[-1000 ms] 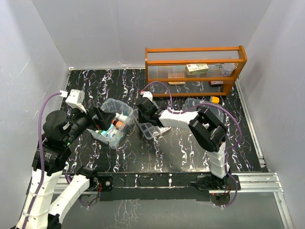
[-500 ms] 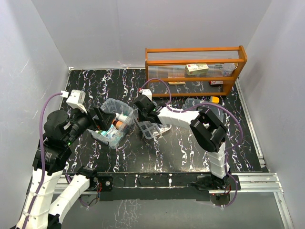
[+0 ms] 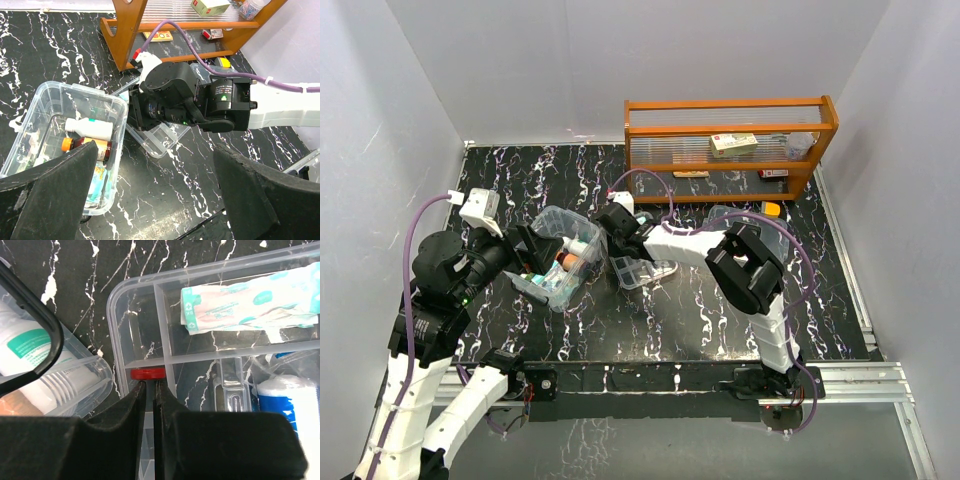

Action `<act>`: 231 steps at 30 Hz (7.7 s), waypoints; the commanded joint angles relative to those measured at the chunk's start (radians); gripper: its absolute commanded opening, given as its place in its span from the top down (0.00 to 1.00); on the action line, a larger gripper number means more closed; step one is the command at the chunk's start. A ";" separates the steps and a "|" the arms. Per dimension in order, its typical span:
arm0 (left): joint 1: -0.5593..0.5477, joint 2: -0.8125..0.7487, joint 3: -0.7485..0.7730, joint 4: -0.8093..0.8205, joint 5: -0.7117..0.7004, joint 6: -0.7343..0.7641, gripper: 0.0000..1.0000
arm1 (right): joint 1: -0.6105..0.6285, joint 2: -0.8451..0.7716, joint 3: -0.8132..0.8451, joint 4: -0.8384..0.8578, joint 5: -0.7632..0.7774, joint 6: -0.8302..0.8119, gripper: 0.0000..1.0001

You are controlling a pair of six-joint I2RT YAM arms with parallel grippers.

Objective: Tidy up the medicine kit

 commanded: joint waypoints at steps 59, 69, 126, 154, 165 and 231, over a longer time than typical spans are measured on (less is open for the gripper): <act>-0.004 -0.010 -0.058 0.060 0.060 -0.035 0.01 | 0.023 -0.586 -0.429 -0.261 0.006 0.057 0.74; -0.004 0.079 -0.035 0.062 0.242 -0.036 0.07 | -0.114 -0.669 -0.472 -0.370 0.117 0.083 0.68; -0.734 1.254 0.264 -0.056 -0.633 -0.707 0.63 | -0.364 -0.947 -0.905 -0.092 -0.314 0.016 0.69; -0.739 1.307 0.315 -0.132 -0.609 -0.705 0.80 | -0.364 -0.971 -0.942 -0.075 -0.268 0.061 0.74; -0.739 1.209 0.332 -0.091 -0.543 -0.468 0.85 | -0.364 -1.087 -0.938 -0.110 -0.206 0.133 0.76; -0.101 0.966 0.668 -0.651 -0.113 0.489 0.86 | -0.364 -1.036 -0.339 -0.380 -0.506 0.217 0.70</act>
